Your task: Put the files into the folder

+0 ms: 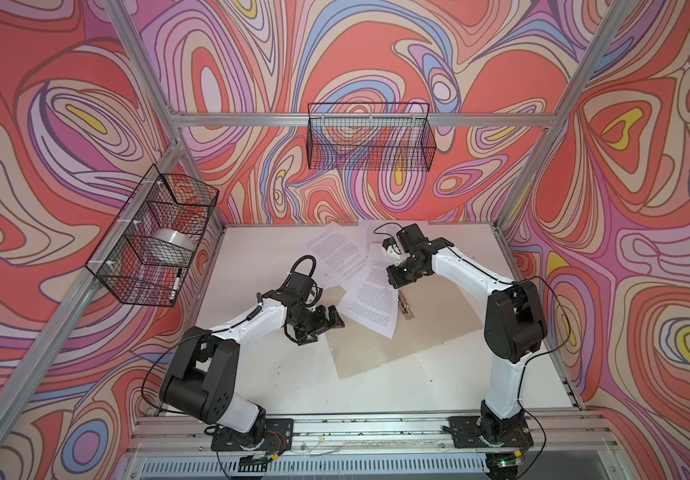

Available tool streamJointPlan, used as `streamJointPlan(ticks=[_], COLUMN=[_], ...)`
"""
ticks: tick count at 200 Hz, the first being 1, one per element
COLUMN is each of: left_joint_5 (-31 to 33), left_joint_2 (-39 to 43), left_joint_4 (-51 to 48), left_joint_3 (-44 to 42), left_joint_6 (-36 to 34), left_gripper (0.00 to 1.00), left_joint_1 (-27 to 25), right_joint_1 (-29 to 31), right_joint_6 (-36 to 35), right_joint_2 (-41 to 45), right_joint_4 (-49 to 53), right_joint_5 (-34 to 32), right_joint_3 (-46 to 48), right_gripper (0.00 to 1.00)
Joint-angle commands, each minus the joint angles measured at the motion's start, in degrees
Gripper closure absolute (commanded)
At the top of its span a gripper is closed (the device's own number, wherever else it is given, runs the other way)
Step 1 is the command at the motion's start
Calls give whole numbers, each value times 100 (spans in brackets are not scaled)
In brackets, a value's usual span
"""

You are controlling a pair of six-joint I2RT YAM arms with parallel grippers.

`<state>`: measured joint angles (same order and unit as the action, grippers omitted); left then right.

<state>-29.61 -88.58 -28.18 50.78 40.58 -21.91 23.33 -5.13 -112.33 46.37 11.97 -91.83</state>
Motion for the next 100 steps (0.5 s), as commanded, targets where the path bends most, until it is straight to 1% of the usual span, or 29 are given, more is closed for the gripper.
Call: streamJointPlan(ticks=[1, 17, 25, 40, 58, 73, 100], left_joint_5=[-33, -35, -72, -8, 34, 29, 288], left_joint_2=[-200, -314, -386, -554, -706, -861, -946], left_joint_4=[350, 479, 570, 689, 1095, 1234, 1263], left_joint_3=[408, 572, 624, 649, 508, 528, 391], left_joint_6=[166, 321, 434, 714, 1101, 1227, 1435], left_gripper=[0, 0, 0, 0, 0, 0, 0], left_joint_1=[-132, -241, -293, -420, -668, -921, -1276], right_joint_1=[-11, -14, -21, -39, -46, -98, -245], right_joint_6=[-689, -770, -692, -536, -397, -236, -59], right_joint_2=[55, 183, 209, 160, 187, 270, 405], right_joint_4=[-156, -319, -436, -477, -574, -680, -673], right_joint_5=[15, 397, 457, 408, 218, 20, -252], right_joint_3=[69, 218, 295, 308, 405, 496, 561], right_gripper=[100, 100, 100, 100, 100, 100, 100])
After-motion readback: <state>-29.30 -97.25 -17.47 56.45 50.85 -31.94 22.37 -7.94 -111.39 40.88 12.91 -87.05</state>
